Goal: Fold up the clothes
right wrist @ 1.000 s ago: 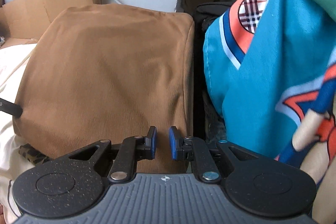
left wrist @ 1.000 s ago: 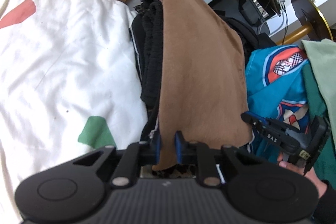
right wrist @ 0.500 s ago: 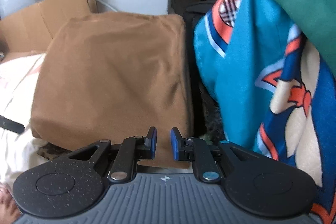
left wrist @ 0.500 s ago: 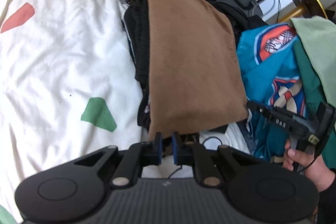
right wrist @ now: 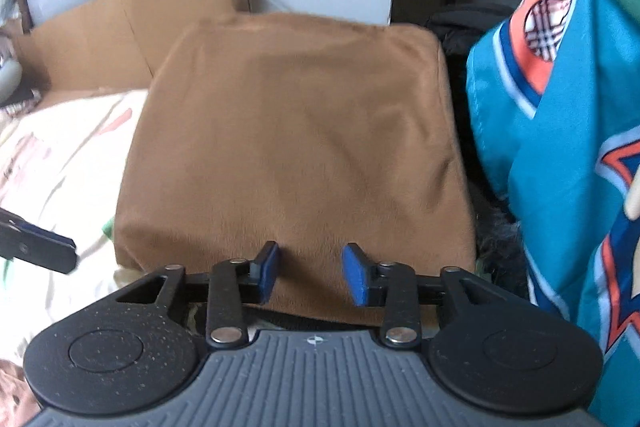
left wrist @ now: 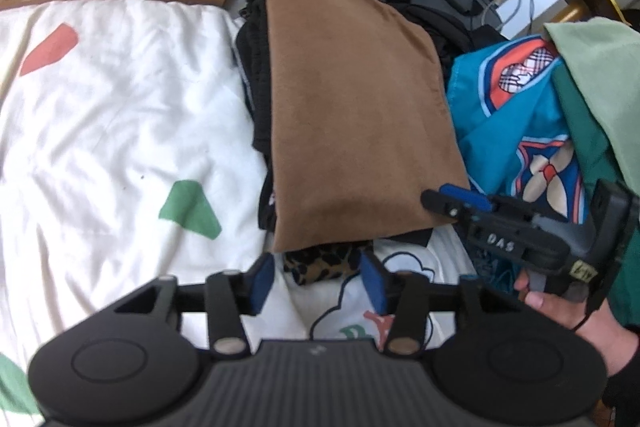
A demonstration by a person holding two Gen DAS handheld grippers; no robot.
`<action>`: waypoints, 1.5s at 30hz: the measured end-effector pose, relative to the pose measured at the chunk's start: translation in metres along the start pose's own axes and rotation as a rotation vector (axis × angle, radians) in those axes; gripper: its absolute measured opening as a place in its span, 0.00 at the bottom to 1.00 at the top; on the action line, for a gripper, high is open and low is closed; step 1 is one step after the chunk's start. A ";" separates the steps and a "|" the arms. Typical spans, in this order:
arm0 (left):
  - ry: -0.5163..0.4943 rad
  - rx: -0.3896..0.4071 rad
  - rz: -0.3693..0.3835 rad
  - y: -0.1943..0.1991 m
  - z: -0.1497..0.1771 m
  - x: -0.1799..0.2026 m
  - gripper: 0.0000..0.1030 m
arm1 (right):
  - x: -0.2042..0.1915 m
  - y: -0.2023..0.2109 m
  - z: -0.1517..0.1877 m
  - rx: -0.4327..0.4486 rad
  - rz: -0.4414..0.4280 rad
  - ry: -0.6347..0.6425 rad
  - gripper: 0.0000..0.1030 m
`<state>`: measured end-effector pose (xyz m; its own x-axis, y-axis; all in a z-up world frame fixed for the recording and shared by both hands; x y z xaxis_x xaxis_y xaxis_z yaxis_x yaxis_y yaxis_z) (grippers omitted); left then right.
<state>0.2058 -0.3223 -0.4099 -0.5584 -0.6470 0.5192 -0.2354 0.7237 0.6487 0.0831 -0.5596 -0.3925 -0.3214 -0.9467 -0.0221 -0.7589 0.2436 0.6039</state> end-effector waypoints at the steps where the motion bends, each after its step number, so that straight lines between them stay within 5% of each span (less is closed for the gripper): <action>1: 0.004 -0.007 -0.011 0.000 0.001 0.000 0.55 | 0.000 -0.003 0.002 -0.013 0.003 -0.006 0.43; 9: -0.003 -0.026 -0.098 0.014 -0.006 0.008 0.71 | 0.000 -0.007 0.002 -0.076 0.008 -0.041 0.46; 19: -0.055 -0.029 -0.177 0.056 -0.032 0.035 0.80 | 0.004 0.020 -0.023 -0.130 -0.002 -0.118 0.64; 27: -0.040 0.042 -0.280 0.130 -0.074 0.052 0.83 | 0.006 0.066 -0.057 -0.133 -0.016 -0.182 0.84; 45: -0.069 0.171 -0.440 0.287 -0.105 0.120 0.93 | 0.034 0.195 -0.148 -0.036 -0.041 -0.256 0.93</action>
<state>0.1546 -0.2173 -0.1031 -0.4265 -0.8877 0.1734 -0.5858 0.4172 0.6948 0.0083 -0.5753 -0.1572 -0.4270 -0.8704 -0.2450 -0.7549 0.1939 0.6266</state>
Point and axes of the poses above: each gripper's, at about its wrist camera, not at the fingertips, and y roughly against the way its jaws point, x to its right, z to its underside, the point moved 4 cm from there along -y, roughly the way its jaws point, and after that the axes turned 10 degrees about x, right-handed, at the moved point
